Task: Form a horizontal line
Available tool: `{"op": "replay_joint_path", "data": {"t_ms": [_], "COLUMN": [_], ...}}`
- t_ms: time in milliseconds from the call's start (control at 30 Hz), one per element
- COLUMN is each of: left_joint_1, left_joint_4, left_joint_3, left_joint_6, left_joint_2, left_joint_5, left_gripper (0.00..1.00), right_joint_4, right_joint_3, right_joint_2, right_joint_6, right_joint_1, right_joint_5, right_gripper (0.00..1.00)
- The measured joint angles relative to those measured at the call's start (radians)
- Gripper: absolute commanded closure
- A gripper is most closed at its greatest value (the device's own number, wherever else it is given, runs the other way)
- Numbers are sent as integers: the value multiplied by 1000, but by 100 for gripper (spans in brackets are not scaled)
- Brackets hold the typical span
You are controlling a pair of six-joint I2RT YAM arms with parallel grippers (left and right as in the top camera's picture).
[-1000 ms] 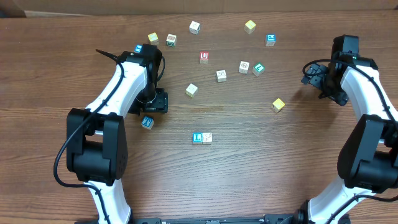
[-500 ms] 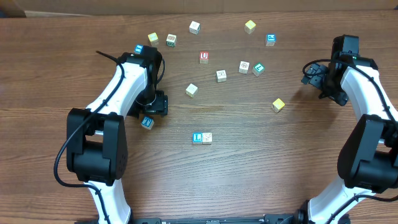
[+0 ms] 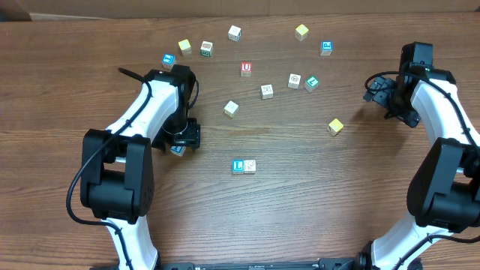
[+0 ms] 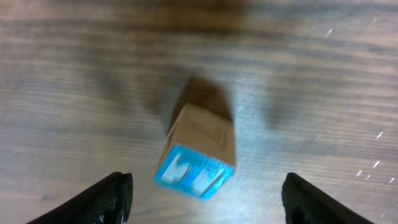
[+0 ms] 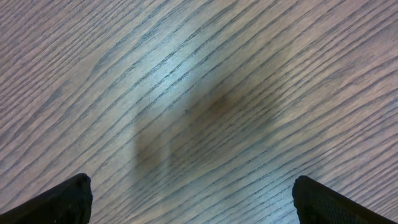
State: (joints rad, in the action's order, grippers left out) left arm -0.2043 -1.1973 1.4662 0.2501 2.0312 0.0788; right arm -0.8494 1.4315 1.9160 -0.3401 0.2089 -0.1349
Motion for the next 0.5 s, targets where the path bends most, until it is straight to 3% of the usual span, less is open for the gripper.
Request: {"op": "replay_joint_path", "data": {"t_ms": [200, 367, 433, 500], "left_joint_1": [0, -6, -8, -8], "left_joint_4": [-2, 86, 157, 222], "left_joint_3": [26, -26, -93, -170], "left_joint_6": [0, -15, -23, -29], "left_joint_2": [-88, -334, -423, -480], "left_joint_5": [0, -6, -8, -7], "left_gripper": [19, 19, 4, 0], "right_joint_4": [0, 0, 1, 0], "right_joint_3": [0, 0, 0, 0], "right_joint_2": [0, 0, 0, 0], "right_joint_6": [0, 0, 0, 0], "right_joint_1": [0, 0, 0, 0], "right_joint_5": [0, 0, -1, 0], "right_gripper": [0, 0, 0, 0]}}
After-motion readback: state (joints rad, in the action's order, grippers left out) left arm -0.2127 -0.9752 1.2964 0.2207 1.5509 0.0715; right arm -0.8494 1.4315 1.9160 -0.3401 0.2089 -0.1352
